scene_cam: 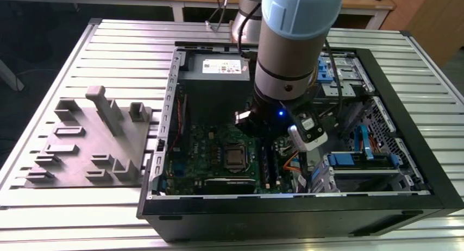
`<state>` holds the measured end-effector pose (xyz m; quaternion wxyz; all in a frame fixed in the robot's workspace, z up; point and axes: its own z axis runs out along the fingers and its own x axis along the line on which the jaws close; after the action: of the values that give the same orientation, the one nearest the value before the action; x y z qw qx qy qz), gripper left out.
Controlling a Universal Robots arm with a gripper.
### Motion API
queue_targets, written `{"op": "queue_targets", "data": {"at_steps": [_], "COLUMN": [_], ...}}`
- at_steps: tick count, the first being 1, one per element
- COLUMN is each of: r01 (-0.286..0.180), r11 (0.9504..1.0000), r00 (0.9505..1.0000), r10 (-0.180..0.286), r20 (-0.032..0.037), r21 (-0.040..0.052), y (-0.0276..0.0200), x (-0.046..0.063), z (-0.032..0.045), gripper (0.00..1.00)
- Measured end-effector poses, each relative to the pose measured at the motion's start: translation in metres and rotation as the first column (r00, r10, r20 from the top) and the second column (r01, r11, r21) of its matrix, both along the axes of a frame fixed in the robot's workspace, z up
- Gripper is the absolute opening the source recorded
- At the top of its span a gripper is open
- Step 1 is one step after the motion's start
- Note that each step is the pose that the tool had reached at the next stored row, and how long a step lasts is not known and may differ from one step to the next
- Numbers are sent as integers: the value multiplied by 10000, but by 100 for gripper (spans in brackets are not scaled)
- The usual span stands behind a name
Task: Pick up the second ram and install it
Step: 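Insert the second ram into the second slot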
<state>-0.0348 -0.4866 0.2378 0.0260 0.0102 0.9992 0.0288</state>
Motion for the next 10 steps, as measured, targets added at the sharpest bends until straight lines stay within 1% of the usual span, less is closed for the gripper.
{"op": "queue_targets", "data": {"at_steps": [1, 9, 10], "r01": [0, 0, 0], "r11": [10000, 10000, 10000], "r00": [10000, 10000, 10000], "r10": [0, 0, 0], "r20": [1, 2, 2], "r21": [-2, -2, -1], "y": [0, 0, 0], "x": [0, 0, 0], "z": [22, 24, 24], "gripper": [22, 22, 20]}}
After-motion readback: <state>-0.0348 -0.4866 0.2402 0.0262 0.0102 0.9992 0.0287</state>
